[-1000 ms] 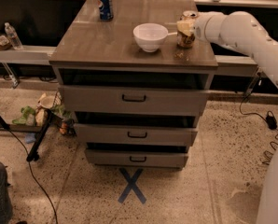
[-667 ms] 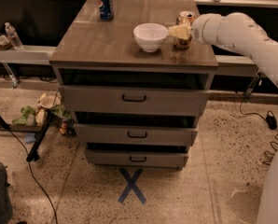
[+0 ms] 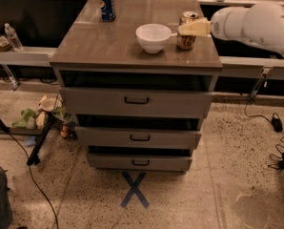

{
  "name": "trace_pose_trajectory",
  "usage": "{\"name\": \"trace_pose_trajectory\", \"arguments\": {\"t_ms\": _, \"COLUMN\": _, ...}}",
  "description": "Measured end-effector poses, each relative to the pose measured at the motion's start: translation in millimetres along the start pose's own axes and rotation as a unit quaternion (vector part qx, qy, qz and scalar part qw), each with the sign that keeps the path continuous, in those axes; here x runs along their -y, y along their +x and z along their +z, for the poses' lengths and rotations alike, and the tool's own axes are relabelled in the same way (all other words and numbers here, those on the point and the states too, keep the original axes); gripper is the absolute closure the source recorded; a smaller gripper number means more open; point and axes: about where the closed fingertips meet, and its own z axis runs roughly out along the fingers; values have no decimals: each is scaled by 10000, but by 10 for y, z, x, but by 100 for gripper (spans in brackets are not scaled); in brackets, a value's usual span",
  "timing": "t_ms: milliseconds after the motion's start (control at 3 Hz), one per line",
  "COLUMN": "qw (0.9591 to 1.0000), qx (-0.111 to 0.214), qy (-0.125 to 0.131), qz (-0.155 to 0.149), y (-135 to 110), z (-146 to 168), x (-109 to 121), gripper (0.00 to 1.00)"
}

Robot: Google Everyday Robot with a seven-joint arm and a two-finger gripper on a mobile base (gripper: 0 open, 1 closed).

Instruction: Pick orange can from white bowl and place on counter

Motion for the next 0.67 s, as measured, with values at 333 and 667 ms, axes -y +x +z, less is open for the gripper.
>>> {"name": "trace_pose_trajectory", "arguments": {"t_ms": 333, "qw": 9999, "qx": 25, "qy": 151, "qz": 39, "y": -131, "z": -634, "x": 230, "gripper": 0}}
{"name": "trace_pose_trajectory", "arguments": {"t_ms": 667, "qw": 9997, "qx": 35, "qy": 217, "qz": 46, "y": -174, "z": -839, "x": 315, "gripper": 0}}
